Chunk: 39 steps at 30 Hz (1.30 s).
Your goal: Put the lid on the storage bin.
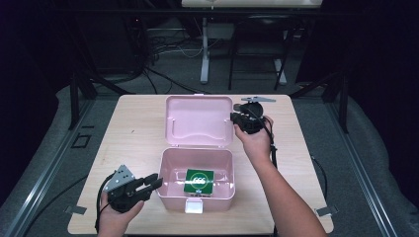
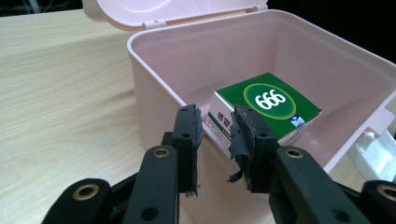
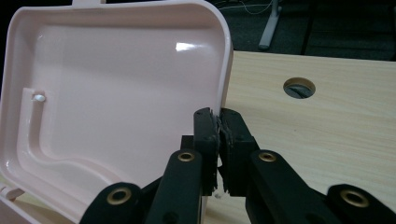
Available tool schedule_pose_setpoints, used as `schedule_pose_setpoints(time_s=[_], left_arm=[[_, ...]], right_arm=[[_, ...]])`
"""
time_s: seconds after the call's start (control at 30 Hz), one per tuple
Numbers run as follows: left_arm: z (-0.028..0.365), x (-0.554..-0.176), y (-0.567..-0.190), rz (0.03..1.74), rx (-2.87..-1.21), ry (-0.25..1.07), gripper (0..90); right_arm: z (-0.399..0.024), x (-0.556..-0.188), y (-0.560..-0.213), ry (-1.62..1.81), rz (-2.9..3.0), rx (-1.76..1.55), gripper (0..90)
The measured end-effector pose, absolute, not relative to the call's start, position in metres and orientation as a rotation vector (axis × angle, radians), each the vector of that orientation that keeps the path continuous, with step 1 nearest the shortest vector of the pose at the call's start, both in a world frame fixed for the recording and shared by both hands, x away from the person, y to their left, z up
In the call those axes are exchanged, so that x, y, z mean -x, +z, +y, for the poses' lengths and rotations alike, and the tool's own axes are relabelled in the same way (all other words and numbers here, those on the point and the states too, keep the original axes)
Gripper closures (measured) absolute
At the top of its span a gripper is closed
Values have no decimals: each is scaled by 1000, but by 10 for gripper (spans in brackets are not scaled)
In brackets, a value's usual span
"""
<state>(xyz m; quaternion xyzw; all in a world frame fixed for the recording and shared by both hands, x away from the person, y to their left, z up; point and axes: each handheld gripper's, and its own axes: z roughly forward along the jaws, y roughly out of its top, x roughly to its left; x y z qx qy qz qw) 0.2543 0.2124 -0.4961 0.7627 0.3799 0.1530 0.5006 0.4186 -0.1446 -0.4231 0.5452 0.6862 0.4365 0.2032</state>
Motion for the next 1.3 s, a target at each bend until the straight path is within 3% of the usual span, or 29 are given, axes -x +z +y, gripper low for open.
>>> schedule_pose_setpoints(time_s=[1.3], left_arm=[[211, -253, -497, 927, -1831, 370, 713]], right_arm=[[-149, -357, -412, 1321, 1828, -1279, 873]])
